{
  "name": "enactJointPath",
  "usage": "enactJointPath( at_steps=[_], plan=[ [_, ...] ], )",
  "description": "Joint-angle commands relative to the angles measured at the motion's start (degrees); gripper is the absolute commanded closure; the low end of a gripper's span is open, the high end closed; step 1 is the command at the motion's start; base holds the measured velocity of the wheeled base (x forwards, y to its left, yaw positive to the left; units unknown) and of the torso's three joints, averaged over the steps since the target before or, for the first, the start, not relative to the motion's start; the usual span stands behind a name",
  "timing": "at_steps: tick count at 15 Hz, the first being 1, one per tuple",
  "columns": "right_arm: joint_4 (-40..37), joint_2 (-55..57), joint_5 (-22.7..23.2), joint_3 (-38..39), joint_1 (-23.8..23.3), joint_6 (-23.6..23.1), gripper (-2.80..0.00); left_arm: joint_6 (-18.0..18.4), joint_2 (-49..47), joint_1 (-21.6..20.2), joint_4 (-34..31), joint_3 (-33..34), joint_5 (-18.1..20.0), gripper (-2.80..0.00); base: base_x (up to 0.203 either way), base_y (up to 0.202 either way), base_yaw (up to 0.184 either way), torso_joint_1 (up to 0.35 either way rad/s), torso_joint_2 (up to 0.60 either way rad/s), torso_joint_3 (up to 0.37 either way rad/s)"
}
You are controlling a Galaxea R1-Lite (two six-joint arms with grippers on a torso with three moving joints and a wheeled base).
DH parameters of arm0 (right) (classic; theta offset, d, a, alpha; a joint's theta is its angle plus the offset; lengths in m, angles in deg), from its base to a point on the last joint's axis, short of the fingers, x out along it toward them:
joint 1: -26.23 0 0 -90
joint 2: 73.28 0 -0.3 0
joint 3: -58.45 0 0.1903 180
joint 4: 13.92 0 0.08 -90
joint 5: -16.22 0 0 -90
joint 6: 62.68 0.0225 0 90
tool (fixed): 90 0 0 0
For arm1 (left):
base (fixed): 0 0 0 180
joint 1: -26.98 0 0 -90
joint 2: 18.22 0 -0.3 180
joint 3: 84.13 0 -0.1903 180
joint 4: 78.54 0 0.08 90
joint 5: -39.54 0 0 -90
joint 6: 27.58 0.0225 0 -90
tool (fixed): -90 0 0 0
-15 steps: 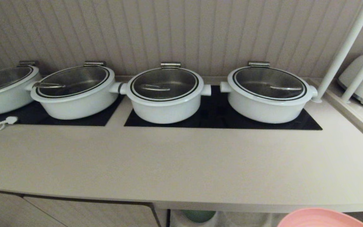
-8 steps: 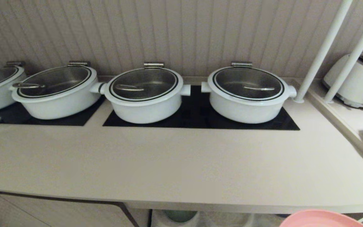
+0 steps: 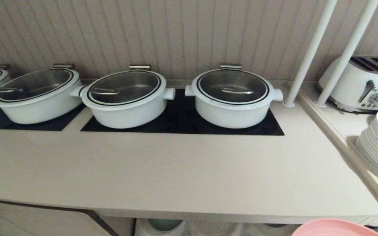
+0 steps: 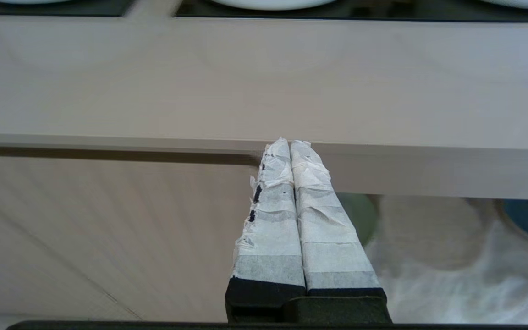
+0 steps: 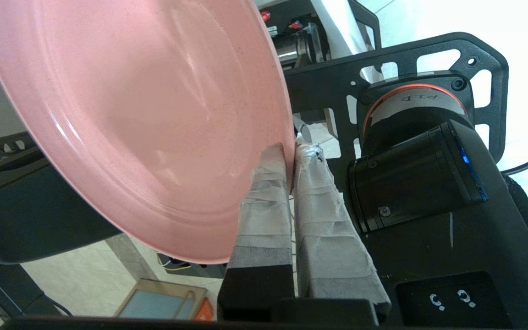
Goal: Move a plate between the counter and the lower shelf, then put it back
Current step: Put the plate in the cupboard
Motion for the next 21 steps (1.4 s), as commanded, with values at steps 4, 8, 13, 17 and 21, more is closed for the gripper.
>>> enactJointPath(
  at_steps=[4, 8, 13, 17, 21],
  plan=[
    [-0.38, 0.10, 0.06, 0.24, 0.23, 0.21, 0.00, -0.08, 0.02, 0.00, -0.02, -0.02, -0.01, 0.00, 0.000, -0.160, 0.000, 0.000, 0.00, 0.005],
    [-0.14, 0.19, 0.15, 0.59, 0.23, 0.29, 0.00, -0.08, 0.02, 0.00, -0.02, -0.02, -0.01, 0.00, 0.000, 0.000, 0.000, 0.000, 0.00, 0.000],
    [0.13, 0.45, 0.15, 0.59, 0.23, 0.21, 0.00, -0.08, 0.02, 0.00, -0.02, -0.02, -0.01, 0.00, 0.000, 0.000, 0.000, 0.000, 0.00, 0.000],
    [0.21, 0.63, 0.39, 0.59, 0.25, 0.21, 0.00, -0.08, 0.02, 0.00, -0.02, -0.02, -0.10, 0.00, 0.000, 0.000, 0.000, 0.000, 0.00, 0.000],
    [0.21, 0.54, 0.41, 0.86, 0.32, 0.13, 0.00, -0.08, 0.02, 0.00, -0.02, -0.02, -0.01, 0.00, 0.000, 0.000, 0.000, 0.000, 0.00, 0.000]
  ],
)
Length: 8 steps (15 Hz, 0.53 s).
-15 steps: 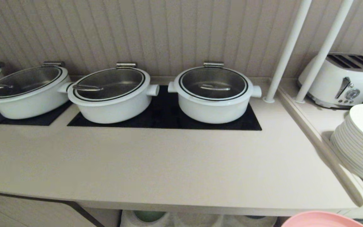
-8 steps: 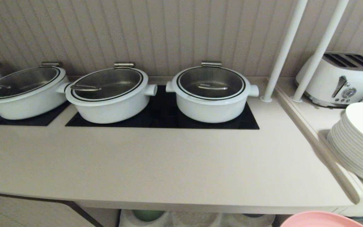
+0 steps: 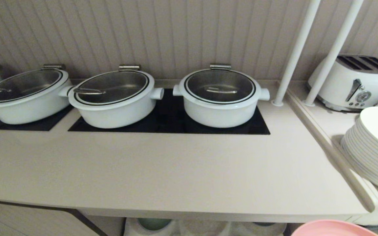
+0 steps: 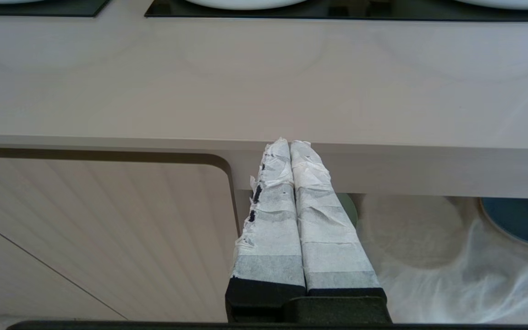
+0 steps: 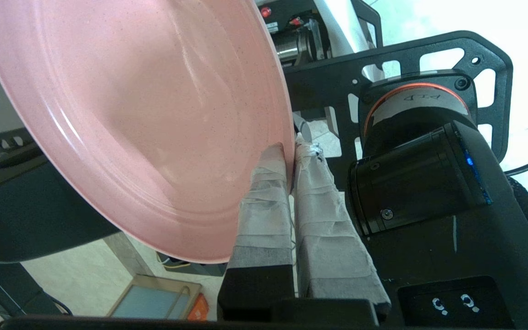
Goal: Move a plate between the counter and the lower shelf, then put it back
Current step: Put the plate in the cupboard
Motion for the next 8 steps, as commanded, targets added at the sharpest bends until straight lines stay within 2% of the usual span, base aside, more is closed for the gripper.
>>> enactJointPath(
  at_steps=[1, 8],
  plan=[
    [-0.37, 0.03, 0.05, 0.22, 0.01, 0.17, 0.00, -0.02, 0.02, 0.00, -0.02, 0.01, 0.04, 0.00, 0.000, 0.000, 0.000, 0.000, 0.00, 0.000],
    [-0.37, -0.06, 0.05, 0.49, 0.10, 0.17, 0.00, -0.11, 0.02, 0.00, -0.02, 0.01, -0.05, 0.00, 0.000, 0.000, 0.000, 0.000, 0.00, 0.000]
  ],
)
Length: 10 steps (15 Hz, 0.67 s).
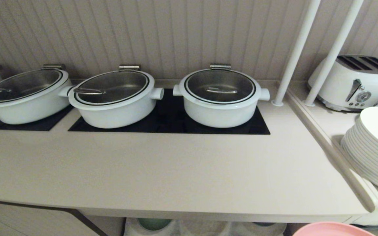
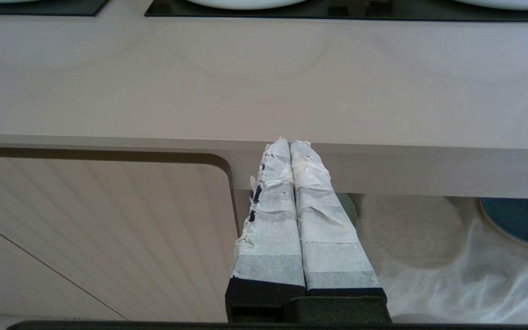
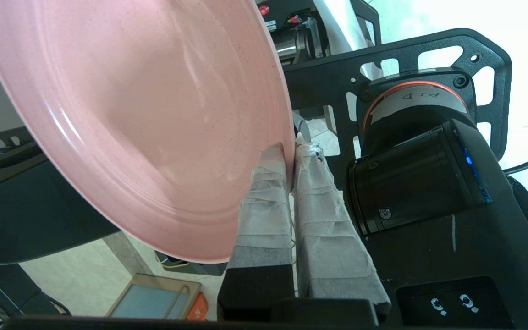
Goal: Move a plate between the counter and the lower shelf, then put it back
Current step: Put the plate in the cupboard
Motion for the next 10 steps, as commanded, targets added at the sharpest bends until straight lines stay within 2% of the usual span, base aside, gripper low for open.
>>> enactJointPath(
  at_steps=[1, 10],
  plan=[
    [-0.35, -0.03, 0.06, 0.02, 0.02, 0.20, 0.00, -0.03, 0.02, 0.00, 0.00, 0.01, -0.05, 0.00, 0.000, 0.000, 0.000, 0.000, 0.00, 0.000],
    [-0.35, 0.05, 0.06, 0.11, 0.02, 0.20, 0.00, -0.11, 0.02, 0.00, 0.00, 0.01, -0.05, 0.00, 0.000, 0.000, 0.000, 0.000, 0.00, 0.000]
  ],
)
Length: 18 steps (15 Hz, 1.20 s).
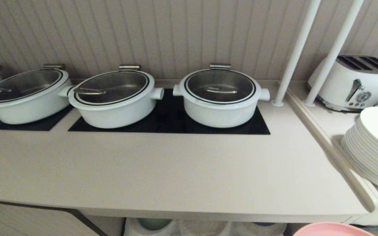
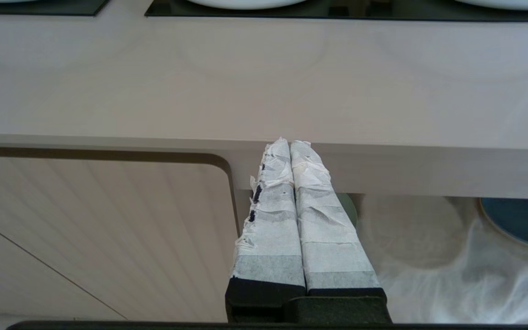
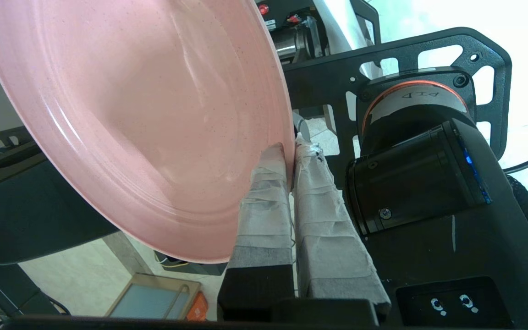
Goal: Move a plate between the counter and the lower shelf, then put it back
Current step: Put the plate in the cupboard
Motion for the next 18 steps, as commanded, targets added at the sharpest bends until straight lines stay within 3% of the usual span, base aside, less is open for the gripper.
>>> enactJointPath(
  at_steps=[1, 8, 18],
  plan=[
    [-0.37, 0.05, 0.06, 0.02, 0.02, 0.24, 0.00, 0.00, 0.02, 0.00, -0.02, 0.01, 0.00, 0.00, 0.000, 0.000, 0.000, 0.000, 0.00, 0.000],
    [-0.37, 0.05, 0.06, -0.06, 0.02, 0.24, 0.00, 0.00, 0.02, 0.00, -0.02, 0.01, 0.00, 0.00, -0.157, 0.000, -0.001, 0.002, 0.00, 0.001],
    [-0.20, 0.23, -0.11, -2.26, 0.72, -0.10, 0.00, 0.00, 0.02, 0.00, -0.02, 0.01, 0.00, 0.00, 0.000, 0.000, 0.000, 0.000, 0.00, 0.000]
  ],
)
